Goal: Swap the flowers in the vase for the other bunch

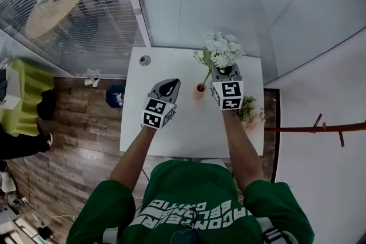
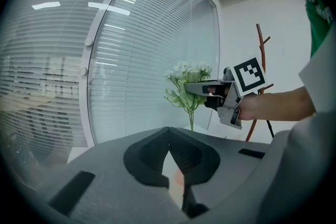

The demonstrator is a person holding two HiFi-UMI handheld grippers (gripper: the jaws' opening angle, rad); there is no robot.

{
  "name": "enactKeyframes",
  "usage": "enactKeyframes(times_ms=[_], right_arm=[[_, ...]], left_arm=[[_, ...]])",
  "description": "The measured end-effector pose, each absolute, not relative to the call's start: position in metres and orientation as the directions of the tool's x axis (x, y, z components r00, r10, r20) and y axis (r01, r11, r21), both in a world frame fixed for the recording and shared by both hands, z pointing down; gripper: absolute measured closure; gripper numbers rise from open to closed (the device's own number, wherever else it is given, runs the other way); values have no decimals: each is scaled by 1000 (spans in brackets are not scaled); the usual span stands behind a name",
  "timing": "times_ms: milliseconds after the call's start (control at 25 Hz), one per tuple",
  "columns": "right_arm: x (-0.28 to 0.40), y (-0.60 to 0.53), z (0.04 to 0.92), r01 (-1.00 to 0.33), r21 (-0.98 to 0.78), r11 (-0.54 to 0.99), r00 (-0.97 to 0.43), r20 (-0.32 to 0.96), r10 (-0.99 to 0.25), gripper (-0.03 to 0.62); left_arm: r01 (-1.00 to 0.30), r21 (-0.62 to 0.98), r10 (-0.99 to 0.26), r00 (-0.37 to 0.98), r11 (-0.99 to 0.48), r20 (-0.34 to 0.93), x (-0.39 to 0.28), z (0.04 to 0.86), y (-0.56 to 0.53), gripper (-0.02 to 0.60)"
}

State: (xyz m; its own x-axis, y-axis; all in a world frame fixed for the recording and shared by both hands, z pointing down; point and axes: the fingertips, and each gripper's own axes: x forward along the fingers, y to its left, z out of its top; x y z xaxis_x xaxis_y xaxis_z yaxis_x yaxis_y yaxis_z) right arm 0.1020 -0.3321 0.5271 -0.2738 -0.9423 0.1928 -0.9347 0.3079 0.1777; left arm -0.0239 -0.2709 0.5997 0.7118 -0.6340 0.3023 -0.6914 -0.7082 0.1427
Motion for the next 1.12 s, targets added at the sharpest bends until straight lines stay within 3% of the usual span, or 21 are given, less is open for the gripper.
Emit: enactKeyframes(times_ms=[1120], right_arm=[[71,-296,644,-905,185,384,-317,309,-897,554]], left_arm=[[-689,170,-622,715,-705,319,-24,654,-259,574]])
